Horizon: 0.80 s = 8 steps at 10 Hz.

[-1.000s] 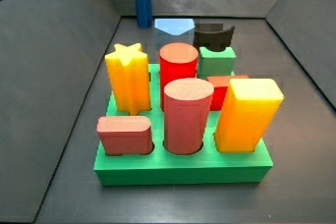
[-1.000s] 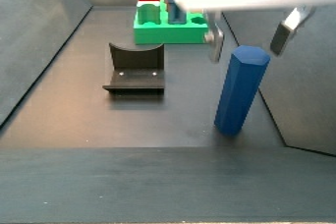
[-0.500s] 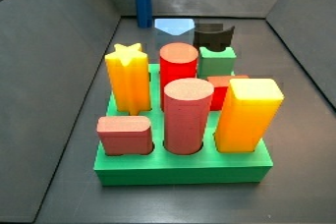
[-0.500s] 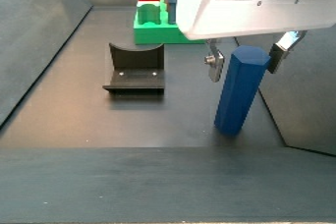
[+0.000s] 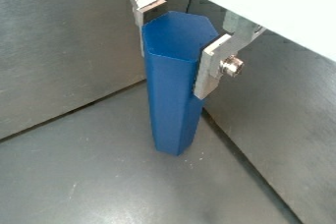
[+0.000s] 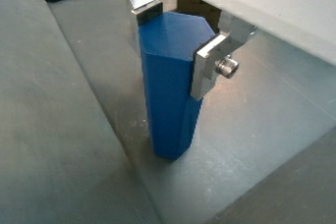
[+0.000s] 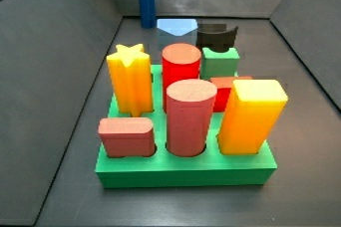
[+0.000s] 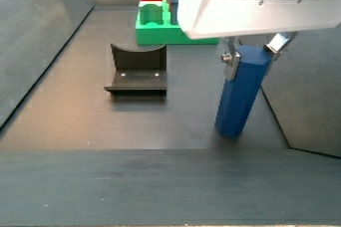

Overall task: Pick up the hexagon object. Move up. Move to above the board. Insert the hexagon object.
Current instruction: Pick up the hexagon object, then move up.

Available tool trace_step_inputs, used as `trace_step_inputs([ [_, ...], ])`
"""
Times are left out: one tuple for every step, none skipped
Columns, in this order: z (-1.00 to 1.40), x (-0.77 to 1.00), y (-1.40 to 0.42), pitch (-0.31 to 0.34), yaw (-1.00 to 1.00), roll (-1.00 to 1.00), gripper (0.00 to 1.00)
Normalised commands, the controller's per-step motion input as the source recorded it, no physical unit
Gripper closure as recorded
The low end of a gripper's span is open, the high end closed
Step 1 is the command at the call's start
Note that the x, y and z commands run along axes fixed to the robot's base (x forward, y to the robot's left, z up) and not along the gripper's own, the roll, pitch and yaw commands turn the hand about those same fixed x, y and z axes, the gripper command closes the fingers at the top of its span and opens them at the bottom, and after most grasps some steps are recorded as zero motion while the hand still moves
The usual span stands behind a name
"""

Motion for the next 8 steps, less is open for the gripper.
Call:
trace_step_inputs([
  [0.00, 0.00, 0.00, 0.000, 0.00, 0.00, 1.00],
  [0.00, 0.00, 0.00, 0.000, 0.00, 0.00, 1.00],
  [0.00, 0.00, 0.00, 0.000, 0.00, 0.00, 1.00],
  [0.00, 0.00, 0.00, 0.000, 0.00, 0.00, 1.00],
  [0.00, 0.00, 0.00, 0.000, 0.00, 0.00, 1.00],
  [0.00, 0.00, 0.00, 0.000, 0.00, 0.00, 1.00],
  [0.83, 0.00, 0.00, 0.000, 0.00, 0.00, 1.00],
  [0.80, -0.04, -0.02, 0.018, 0.00, -0.01, 1.00],
])
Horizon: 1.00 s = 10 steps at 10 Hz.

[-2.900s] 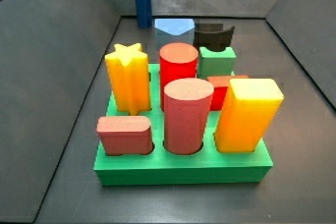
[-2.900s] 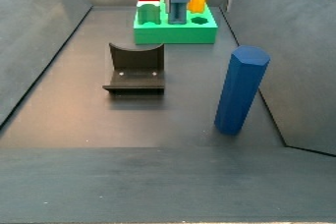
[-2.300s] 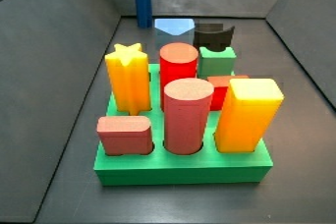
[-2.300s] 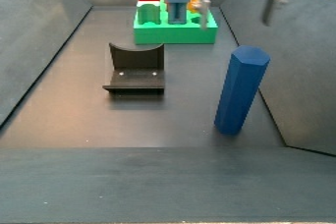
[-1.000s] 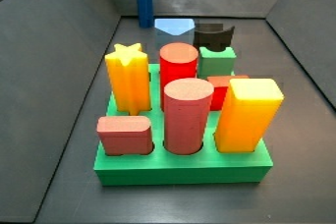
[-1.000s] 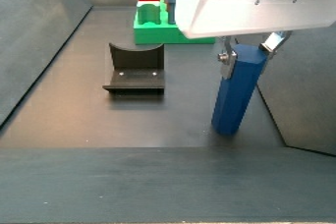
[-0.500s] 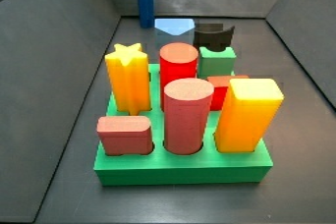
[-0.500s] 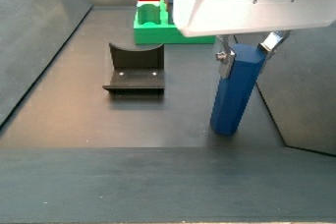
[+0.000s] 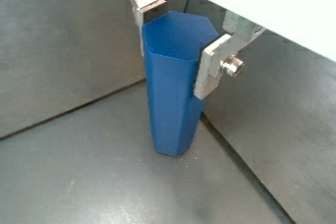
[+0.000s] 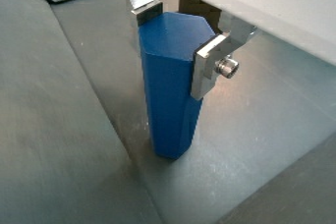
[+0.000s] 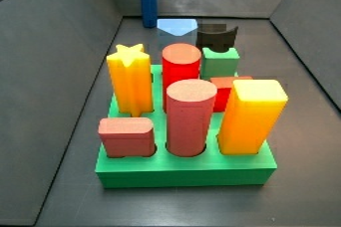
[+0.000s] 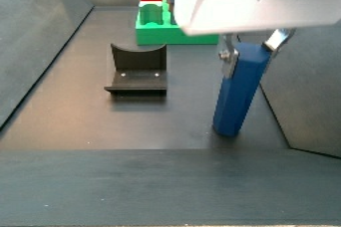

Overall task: Pick up the hexagon object. Move up. Move to above the board. Insert the hexagon object.
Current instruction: Move up, then move to above the board.

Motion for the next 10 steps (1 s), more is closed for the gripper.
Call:
trace_step_inputs([
  [0.71, -0.06, -0.01, 0.020, 0.00, 0.01, 1.00],
  [0.55, -0.05, 0.00, 0.035, -0.01, 0.04, 1.00],
  [0.47, -0.04, 0.00, 0.045, -0.01, 0.05, 1.00],
  [0.28, -0.03, 0.00, 0.066, 0.00, 0.07, 1.00],
  [0.18, -0.02, 0.00, 0.077, 0.01, 0.07, 1.00],
  [1.00, 0.08, -0.08, -0.224, -0.10, 0.00, 1.00],
  [1.00, 0.07, -0.08, -0.216, -0.09, -0.01, 1.00],
  [1.00, 0.05, -0.08, -0.163, -0.08, -0.02, 1.00],
  [1.00, 0.04, -0.07, -0.080, -0.06, -0.01, 1.00],
  [1.00, 0.03, -0.05, -0.005, -0.04, 0.00, 1.00],
])
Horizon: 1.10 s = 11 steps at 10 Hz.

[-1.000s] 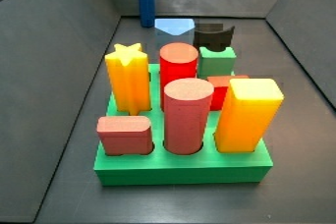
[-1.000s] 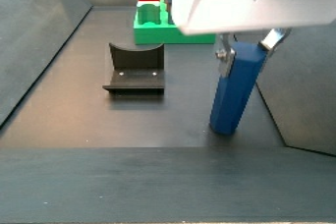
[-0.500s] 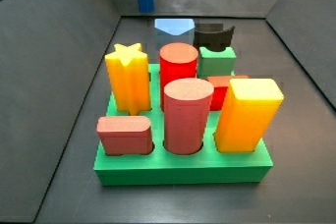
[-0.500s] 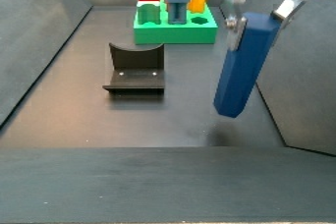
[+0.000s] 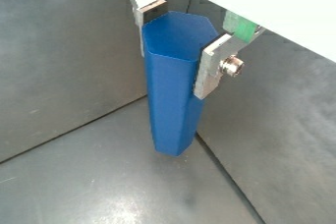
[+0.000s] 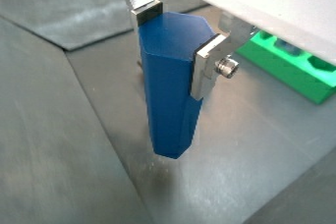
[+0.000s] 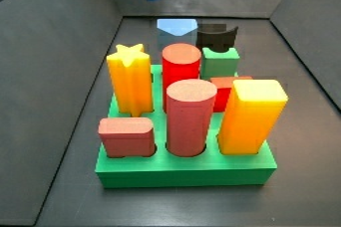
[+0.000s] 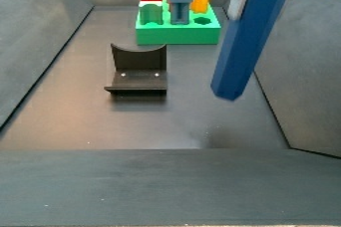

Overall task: Pick up the hexagon object. Move up. Move to above the board. Insert the hexagon object.
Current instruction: Move to above the board.

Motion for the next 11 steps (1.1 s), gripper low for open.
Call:
trace_step_inputs([
  [1.00, 0.03, -0.05, 0.026, -0.04, 0.00, 1.00],
  [1.00, 0.03, -0.04, 0.076, -0.03, 0.02, 1.00],
  [0.95, 0.03, -0.03, 0.100, -0.02, 0.03, 1.00],
  [0.75, 0.02, -0.02, 0.110, 0.00, 0.05, 1.00],
  [0.65, 0.01, -0.01, 0.111, 0.01, 0.06, 1.00],
  [0.45, 0.01, -0.01, 0.113, 0.02, 0.07, 1.00],
  [0.26, 0.01, -0.01, 0.114, 0.02, 0.08, 1.00],
  [0.05, 0.14, -1.00, 0.721, -1.00, 0.18, 1.00],
  [0.03, 0.14, -1.00, 0.685, -0.95, 0.19, 1.00],
  [0.04, 0.14, -1.00, 0.547, -0.67, 0.15, 1.00],
  [0.04, 0.15, -1.00, 0.448, -0.49, 0.07, 1.00],
])
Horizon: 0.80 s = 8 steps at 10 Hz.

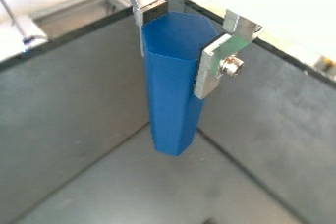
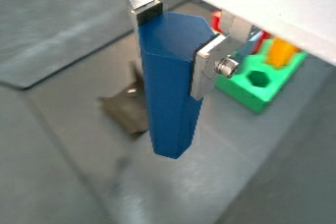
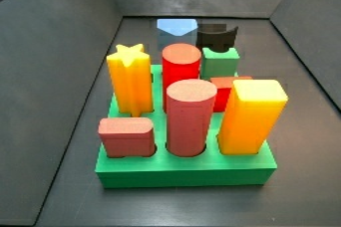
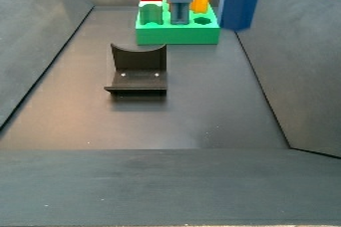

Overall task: Pick up the hexagon object. Move up. Move to above the board. Insert the hexagon object.
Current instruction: Move to above the board.

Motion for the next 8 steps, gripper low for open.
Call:
trace_step_inputs([
  [0.04, 0.15, -1.00, 0.263, -0.19, 0.00, 1.00],
  [0.04, 0.16, -1.00, 0.198, -0.08, -0.01, 1.00],
  [0.04, 0.16, -1.00, 0.153, -0.05, -0.02, 1.00],
  [0.04, 0.16, -1.00, 0.122, -0.02, -0.03, 1.00],
  [0.05, 0.17, -1.00, 0.112, -0.01, -0.02, 1.00],
  [0.05, 0.18, -1.00, 0.117, 0.00, -0.01, 1.00],
  [0.05, 0.18, -1.00, 0.127, 0.00, -0.01, 1.00],
  [0.05, 0.19, -1.00, 0.135, 0.01, 0.00, 1.00],
])
